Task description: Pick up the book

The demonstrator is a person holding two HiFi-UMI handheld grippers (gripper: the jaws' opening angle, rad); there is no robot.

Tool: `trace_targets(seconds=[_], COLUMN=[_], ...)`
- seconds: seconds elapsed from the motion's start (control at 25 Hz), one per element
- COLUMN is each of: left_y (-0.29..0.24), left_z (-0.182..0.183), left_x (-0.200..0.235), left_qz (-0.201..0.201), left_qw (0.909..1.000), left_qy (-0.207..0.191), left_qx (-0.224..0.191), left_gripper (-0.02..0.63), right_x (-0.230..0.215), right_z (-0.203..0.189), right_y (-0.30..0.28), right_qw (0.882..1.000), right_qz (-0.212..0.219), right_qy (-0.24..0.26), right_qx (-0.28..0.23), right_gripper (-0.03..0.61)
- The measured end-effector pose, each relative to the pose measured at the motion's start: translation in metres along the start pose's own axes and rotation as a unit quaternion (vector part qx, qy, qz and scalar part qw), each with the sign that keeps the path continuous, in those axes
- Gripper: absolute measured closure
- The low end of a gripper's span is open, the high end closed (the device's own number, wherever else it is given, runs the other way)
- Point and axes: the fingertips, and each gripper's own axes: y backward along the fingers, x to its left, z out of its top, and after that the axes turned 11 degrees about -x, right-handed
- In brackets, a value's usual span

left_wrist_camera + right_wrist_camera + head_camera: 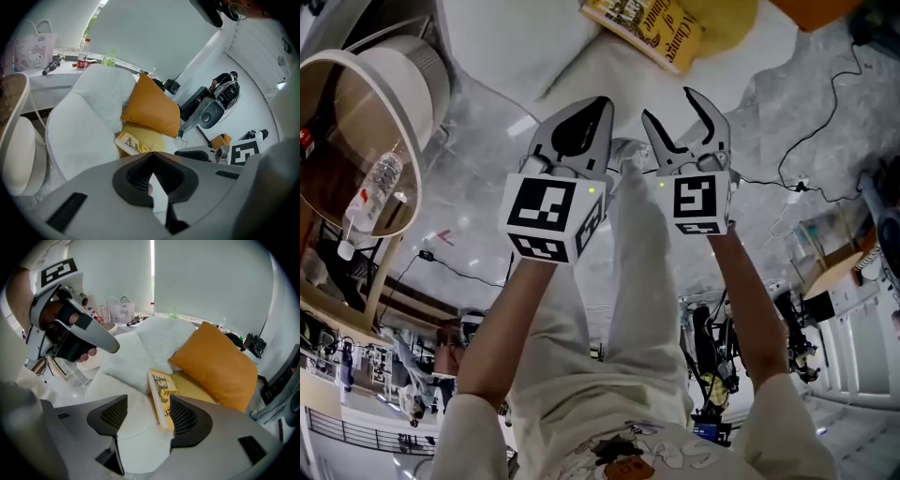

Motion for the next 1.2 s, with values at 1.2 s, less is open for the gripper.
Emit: trace_targets(seconds=[1.2], left_y=[-0.057], left_z=[-0.057], left_x=[0.037], left_qz=[-0.013], left_qw=[0.9993], left_qy=[-0.012], left_qx=[0.033], left_gripper=[0.607], right_x=[-0.036], right_z=[-0.082], right_y=[-0.114], right_qw=[0.993], right_qz=[-0.053], right_qy=[0.105], right_qx=[0.033], right_gripper=[0.278])
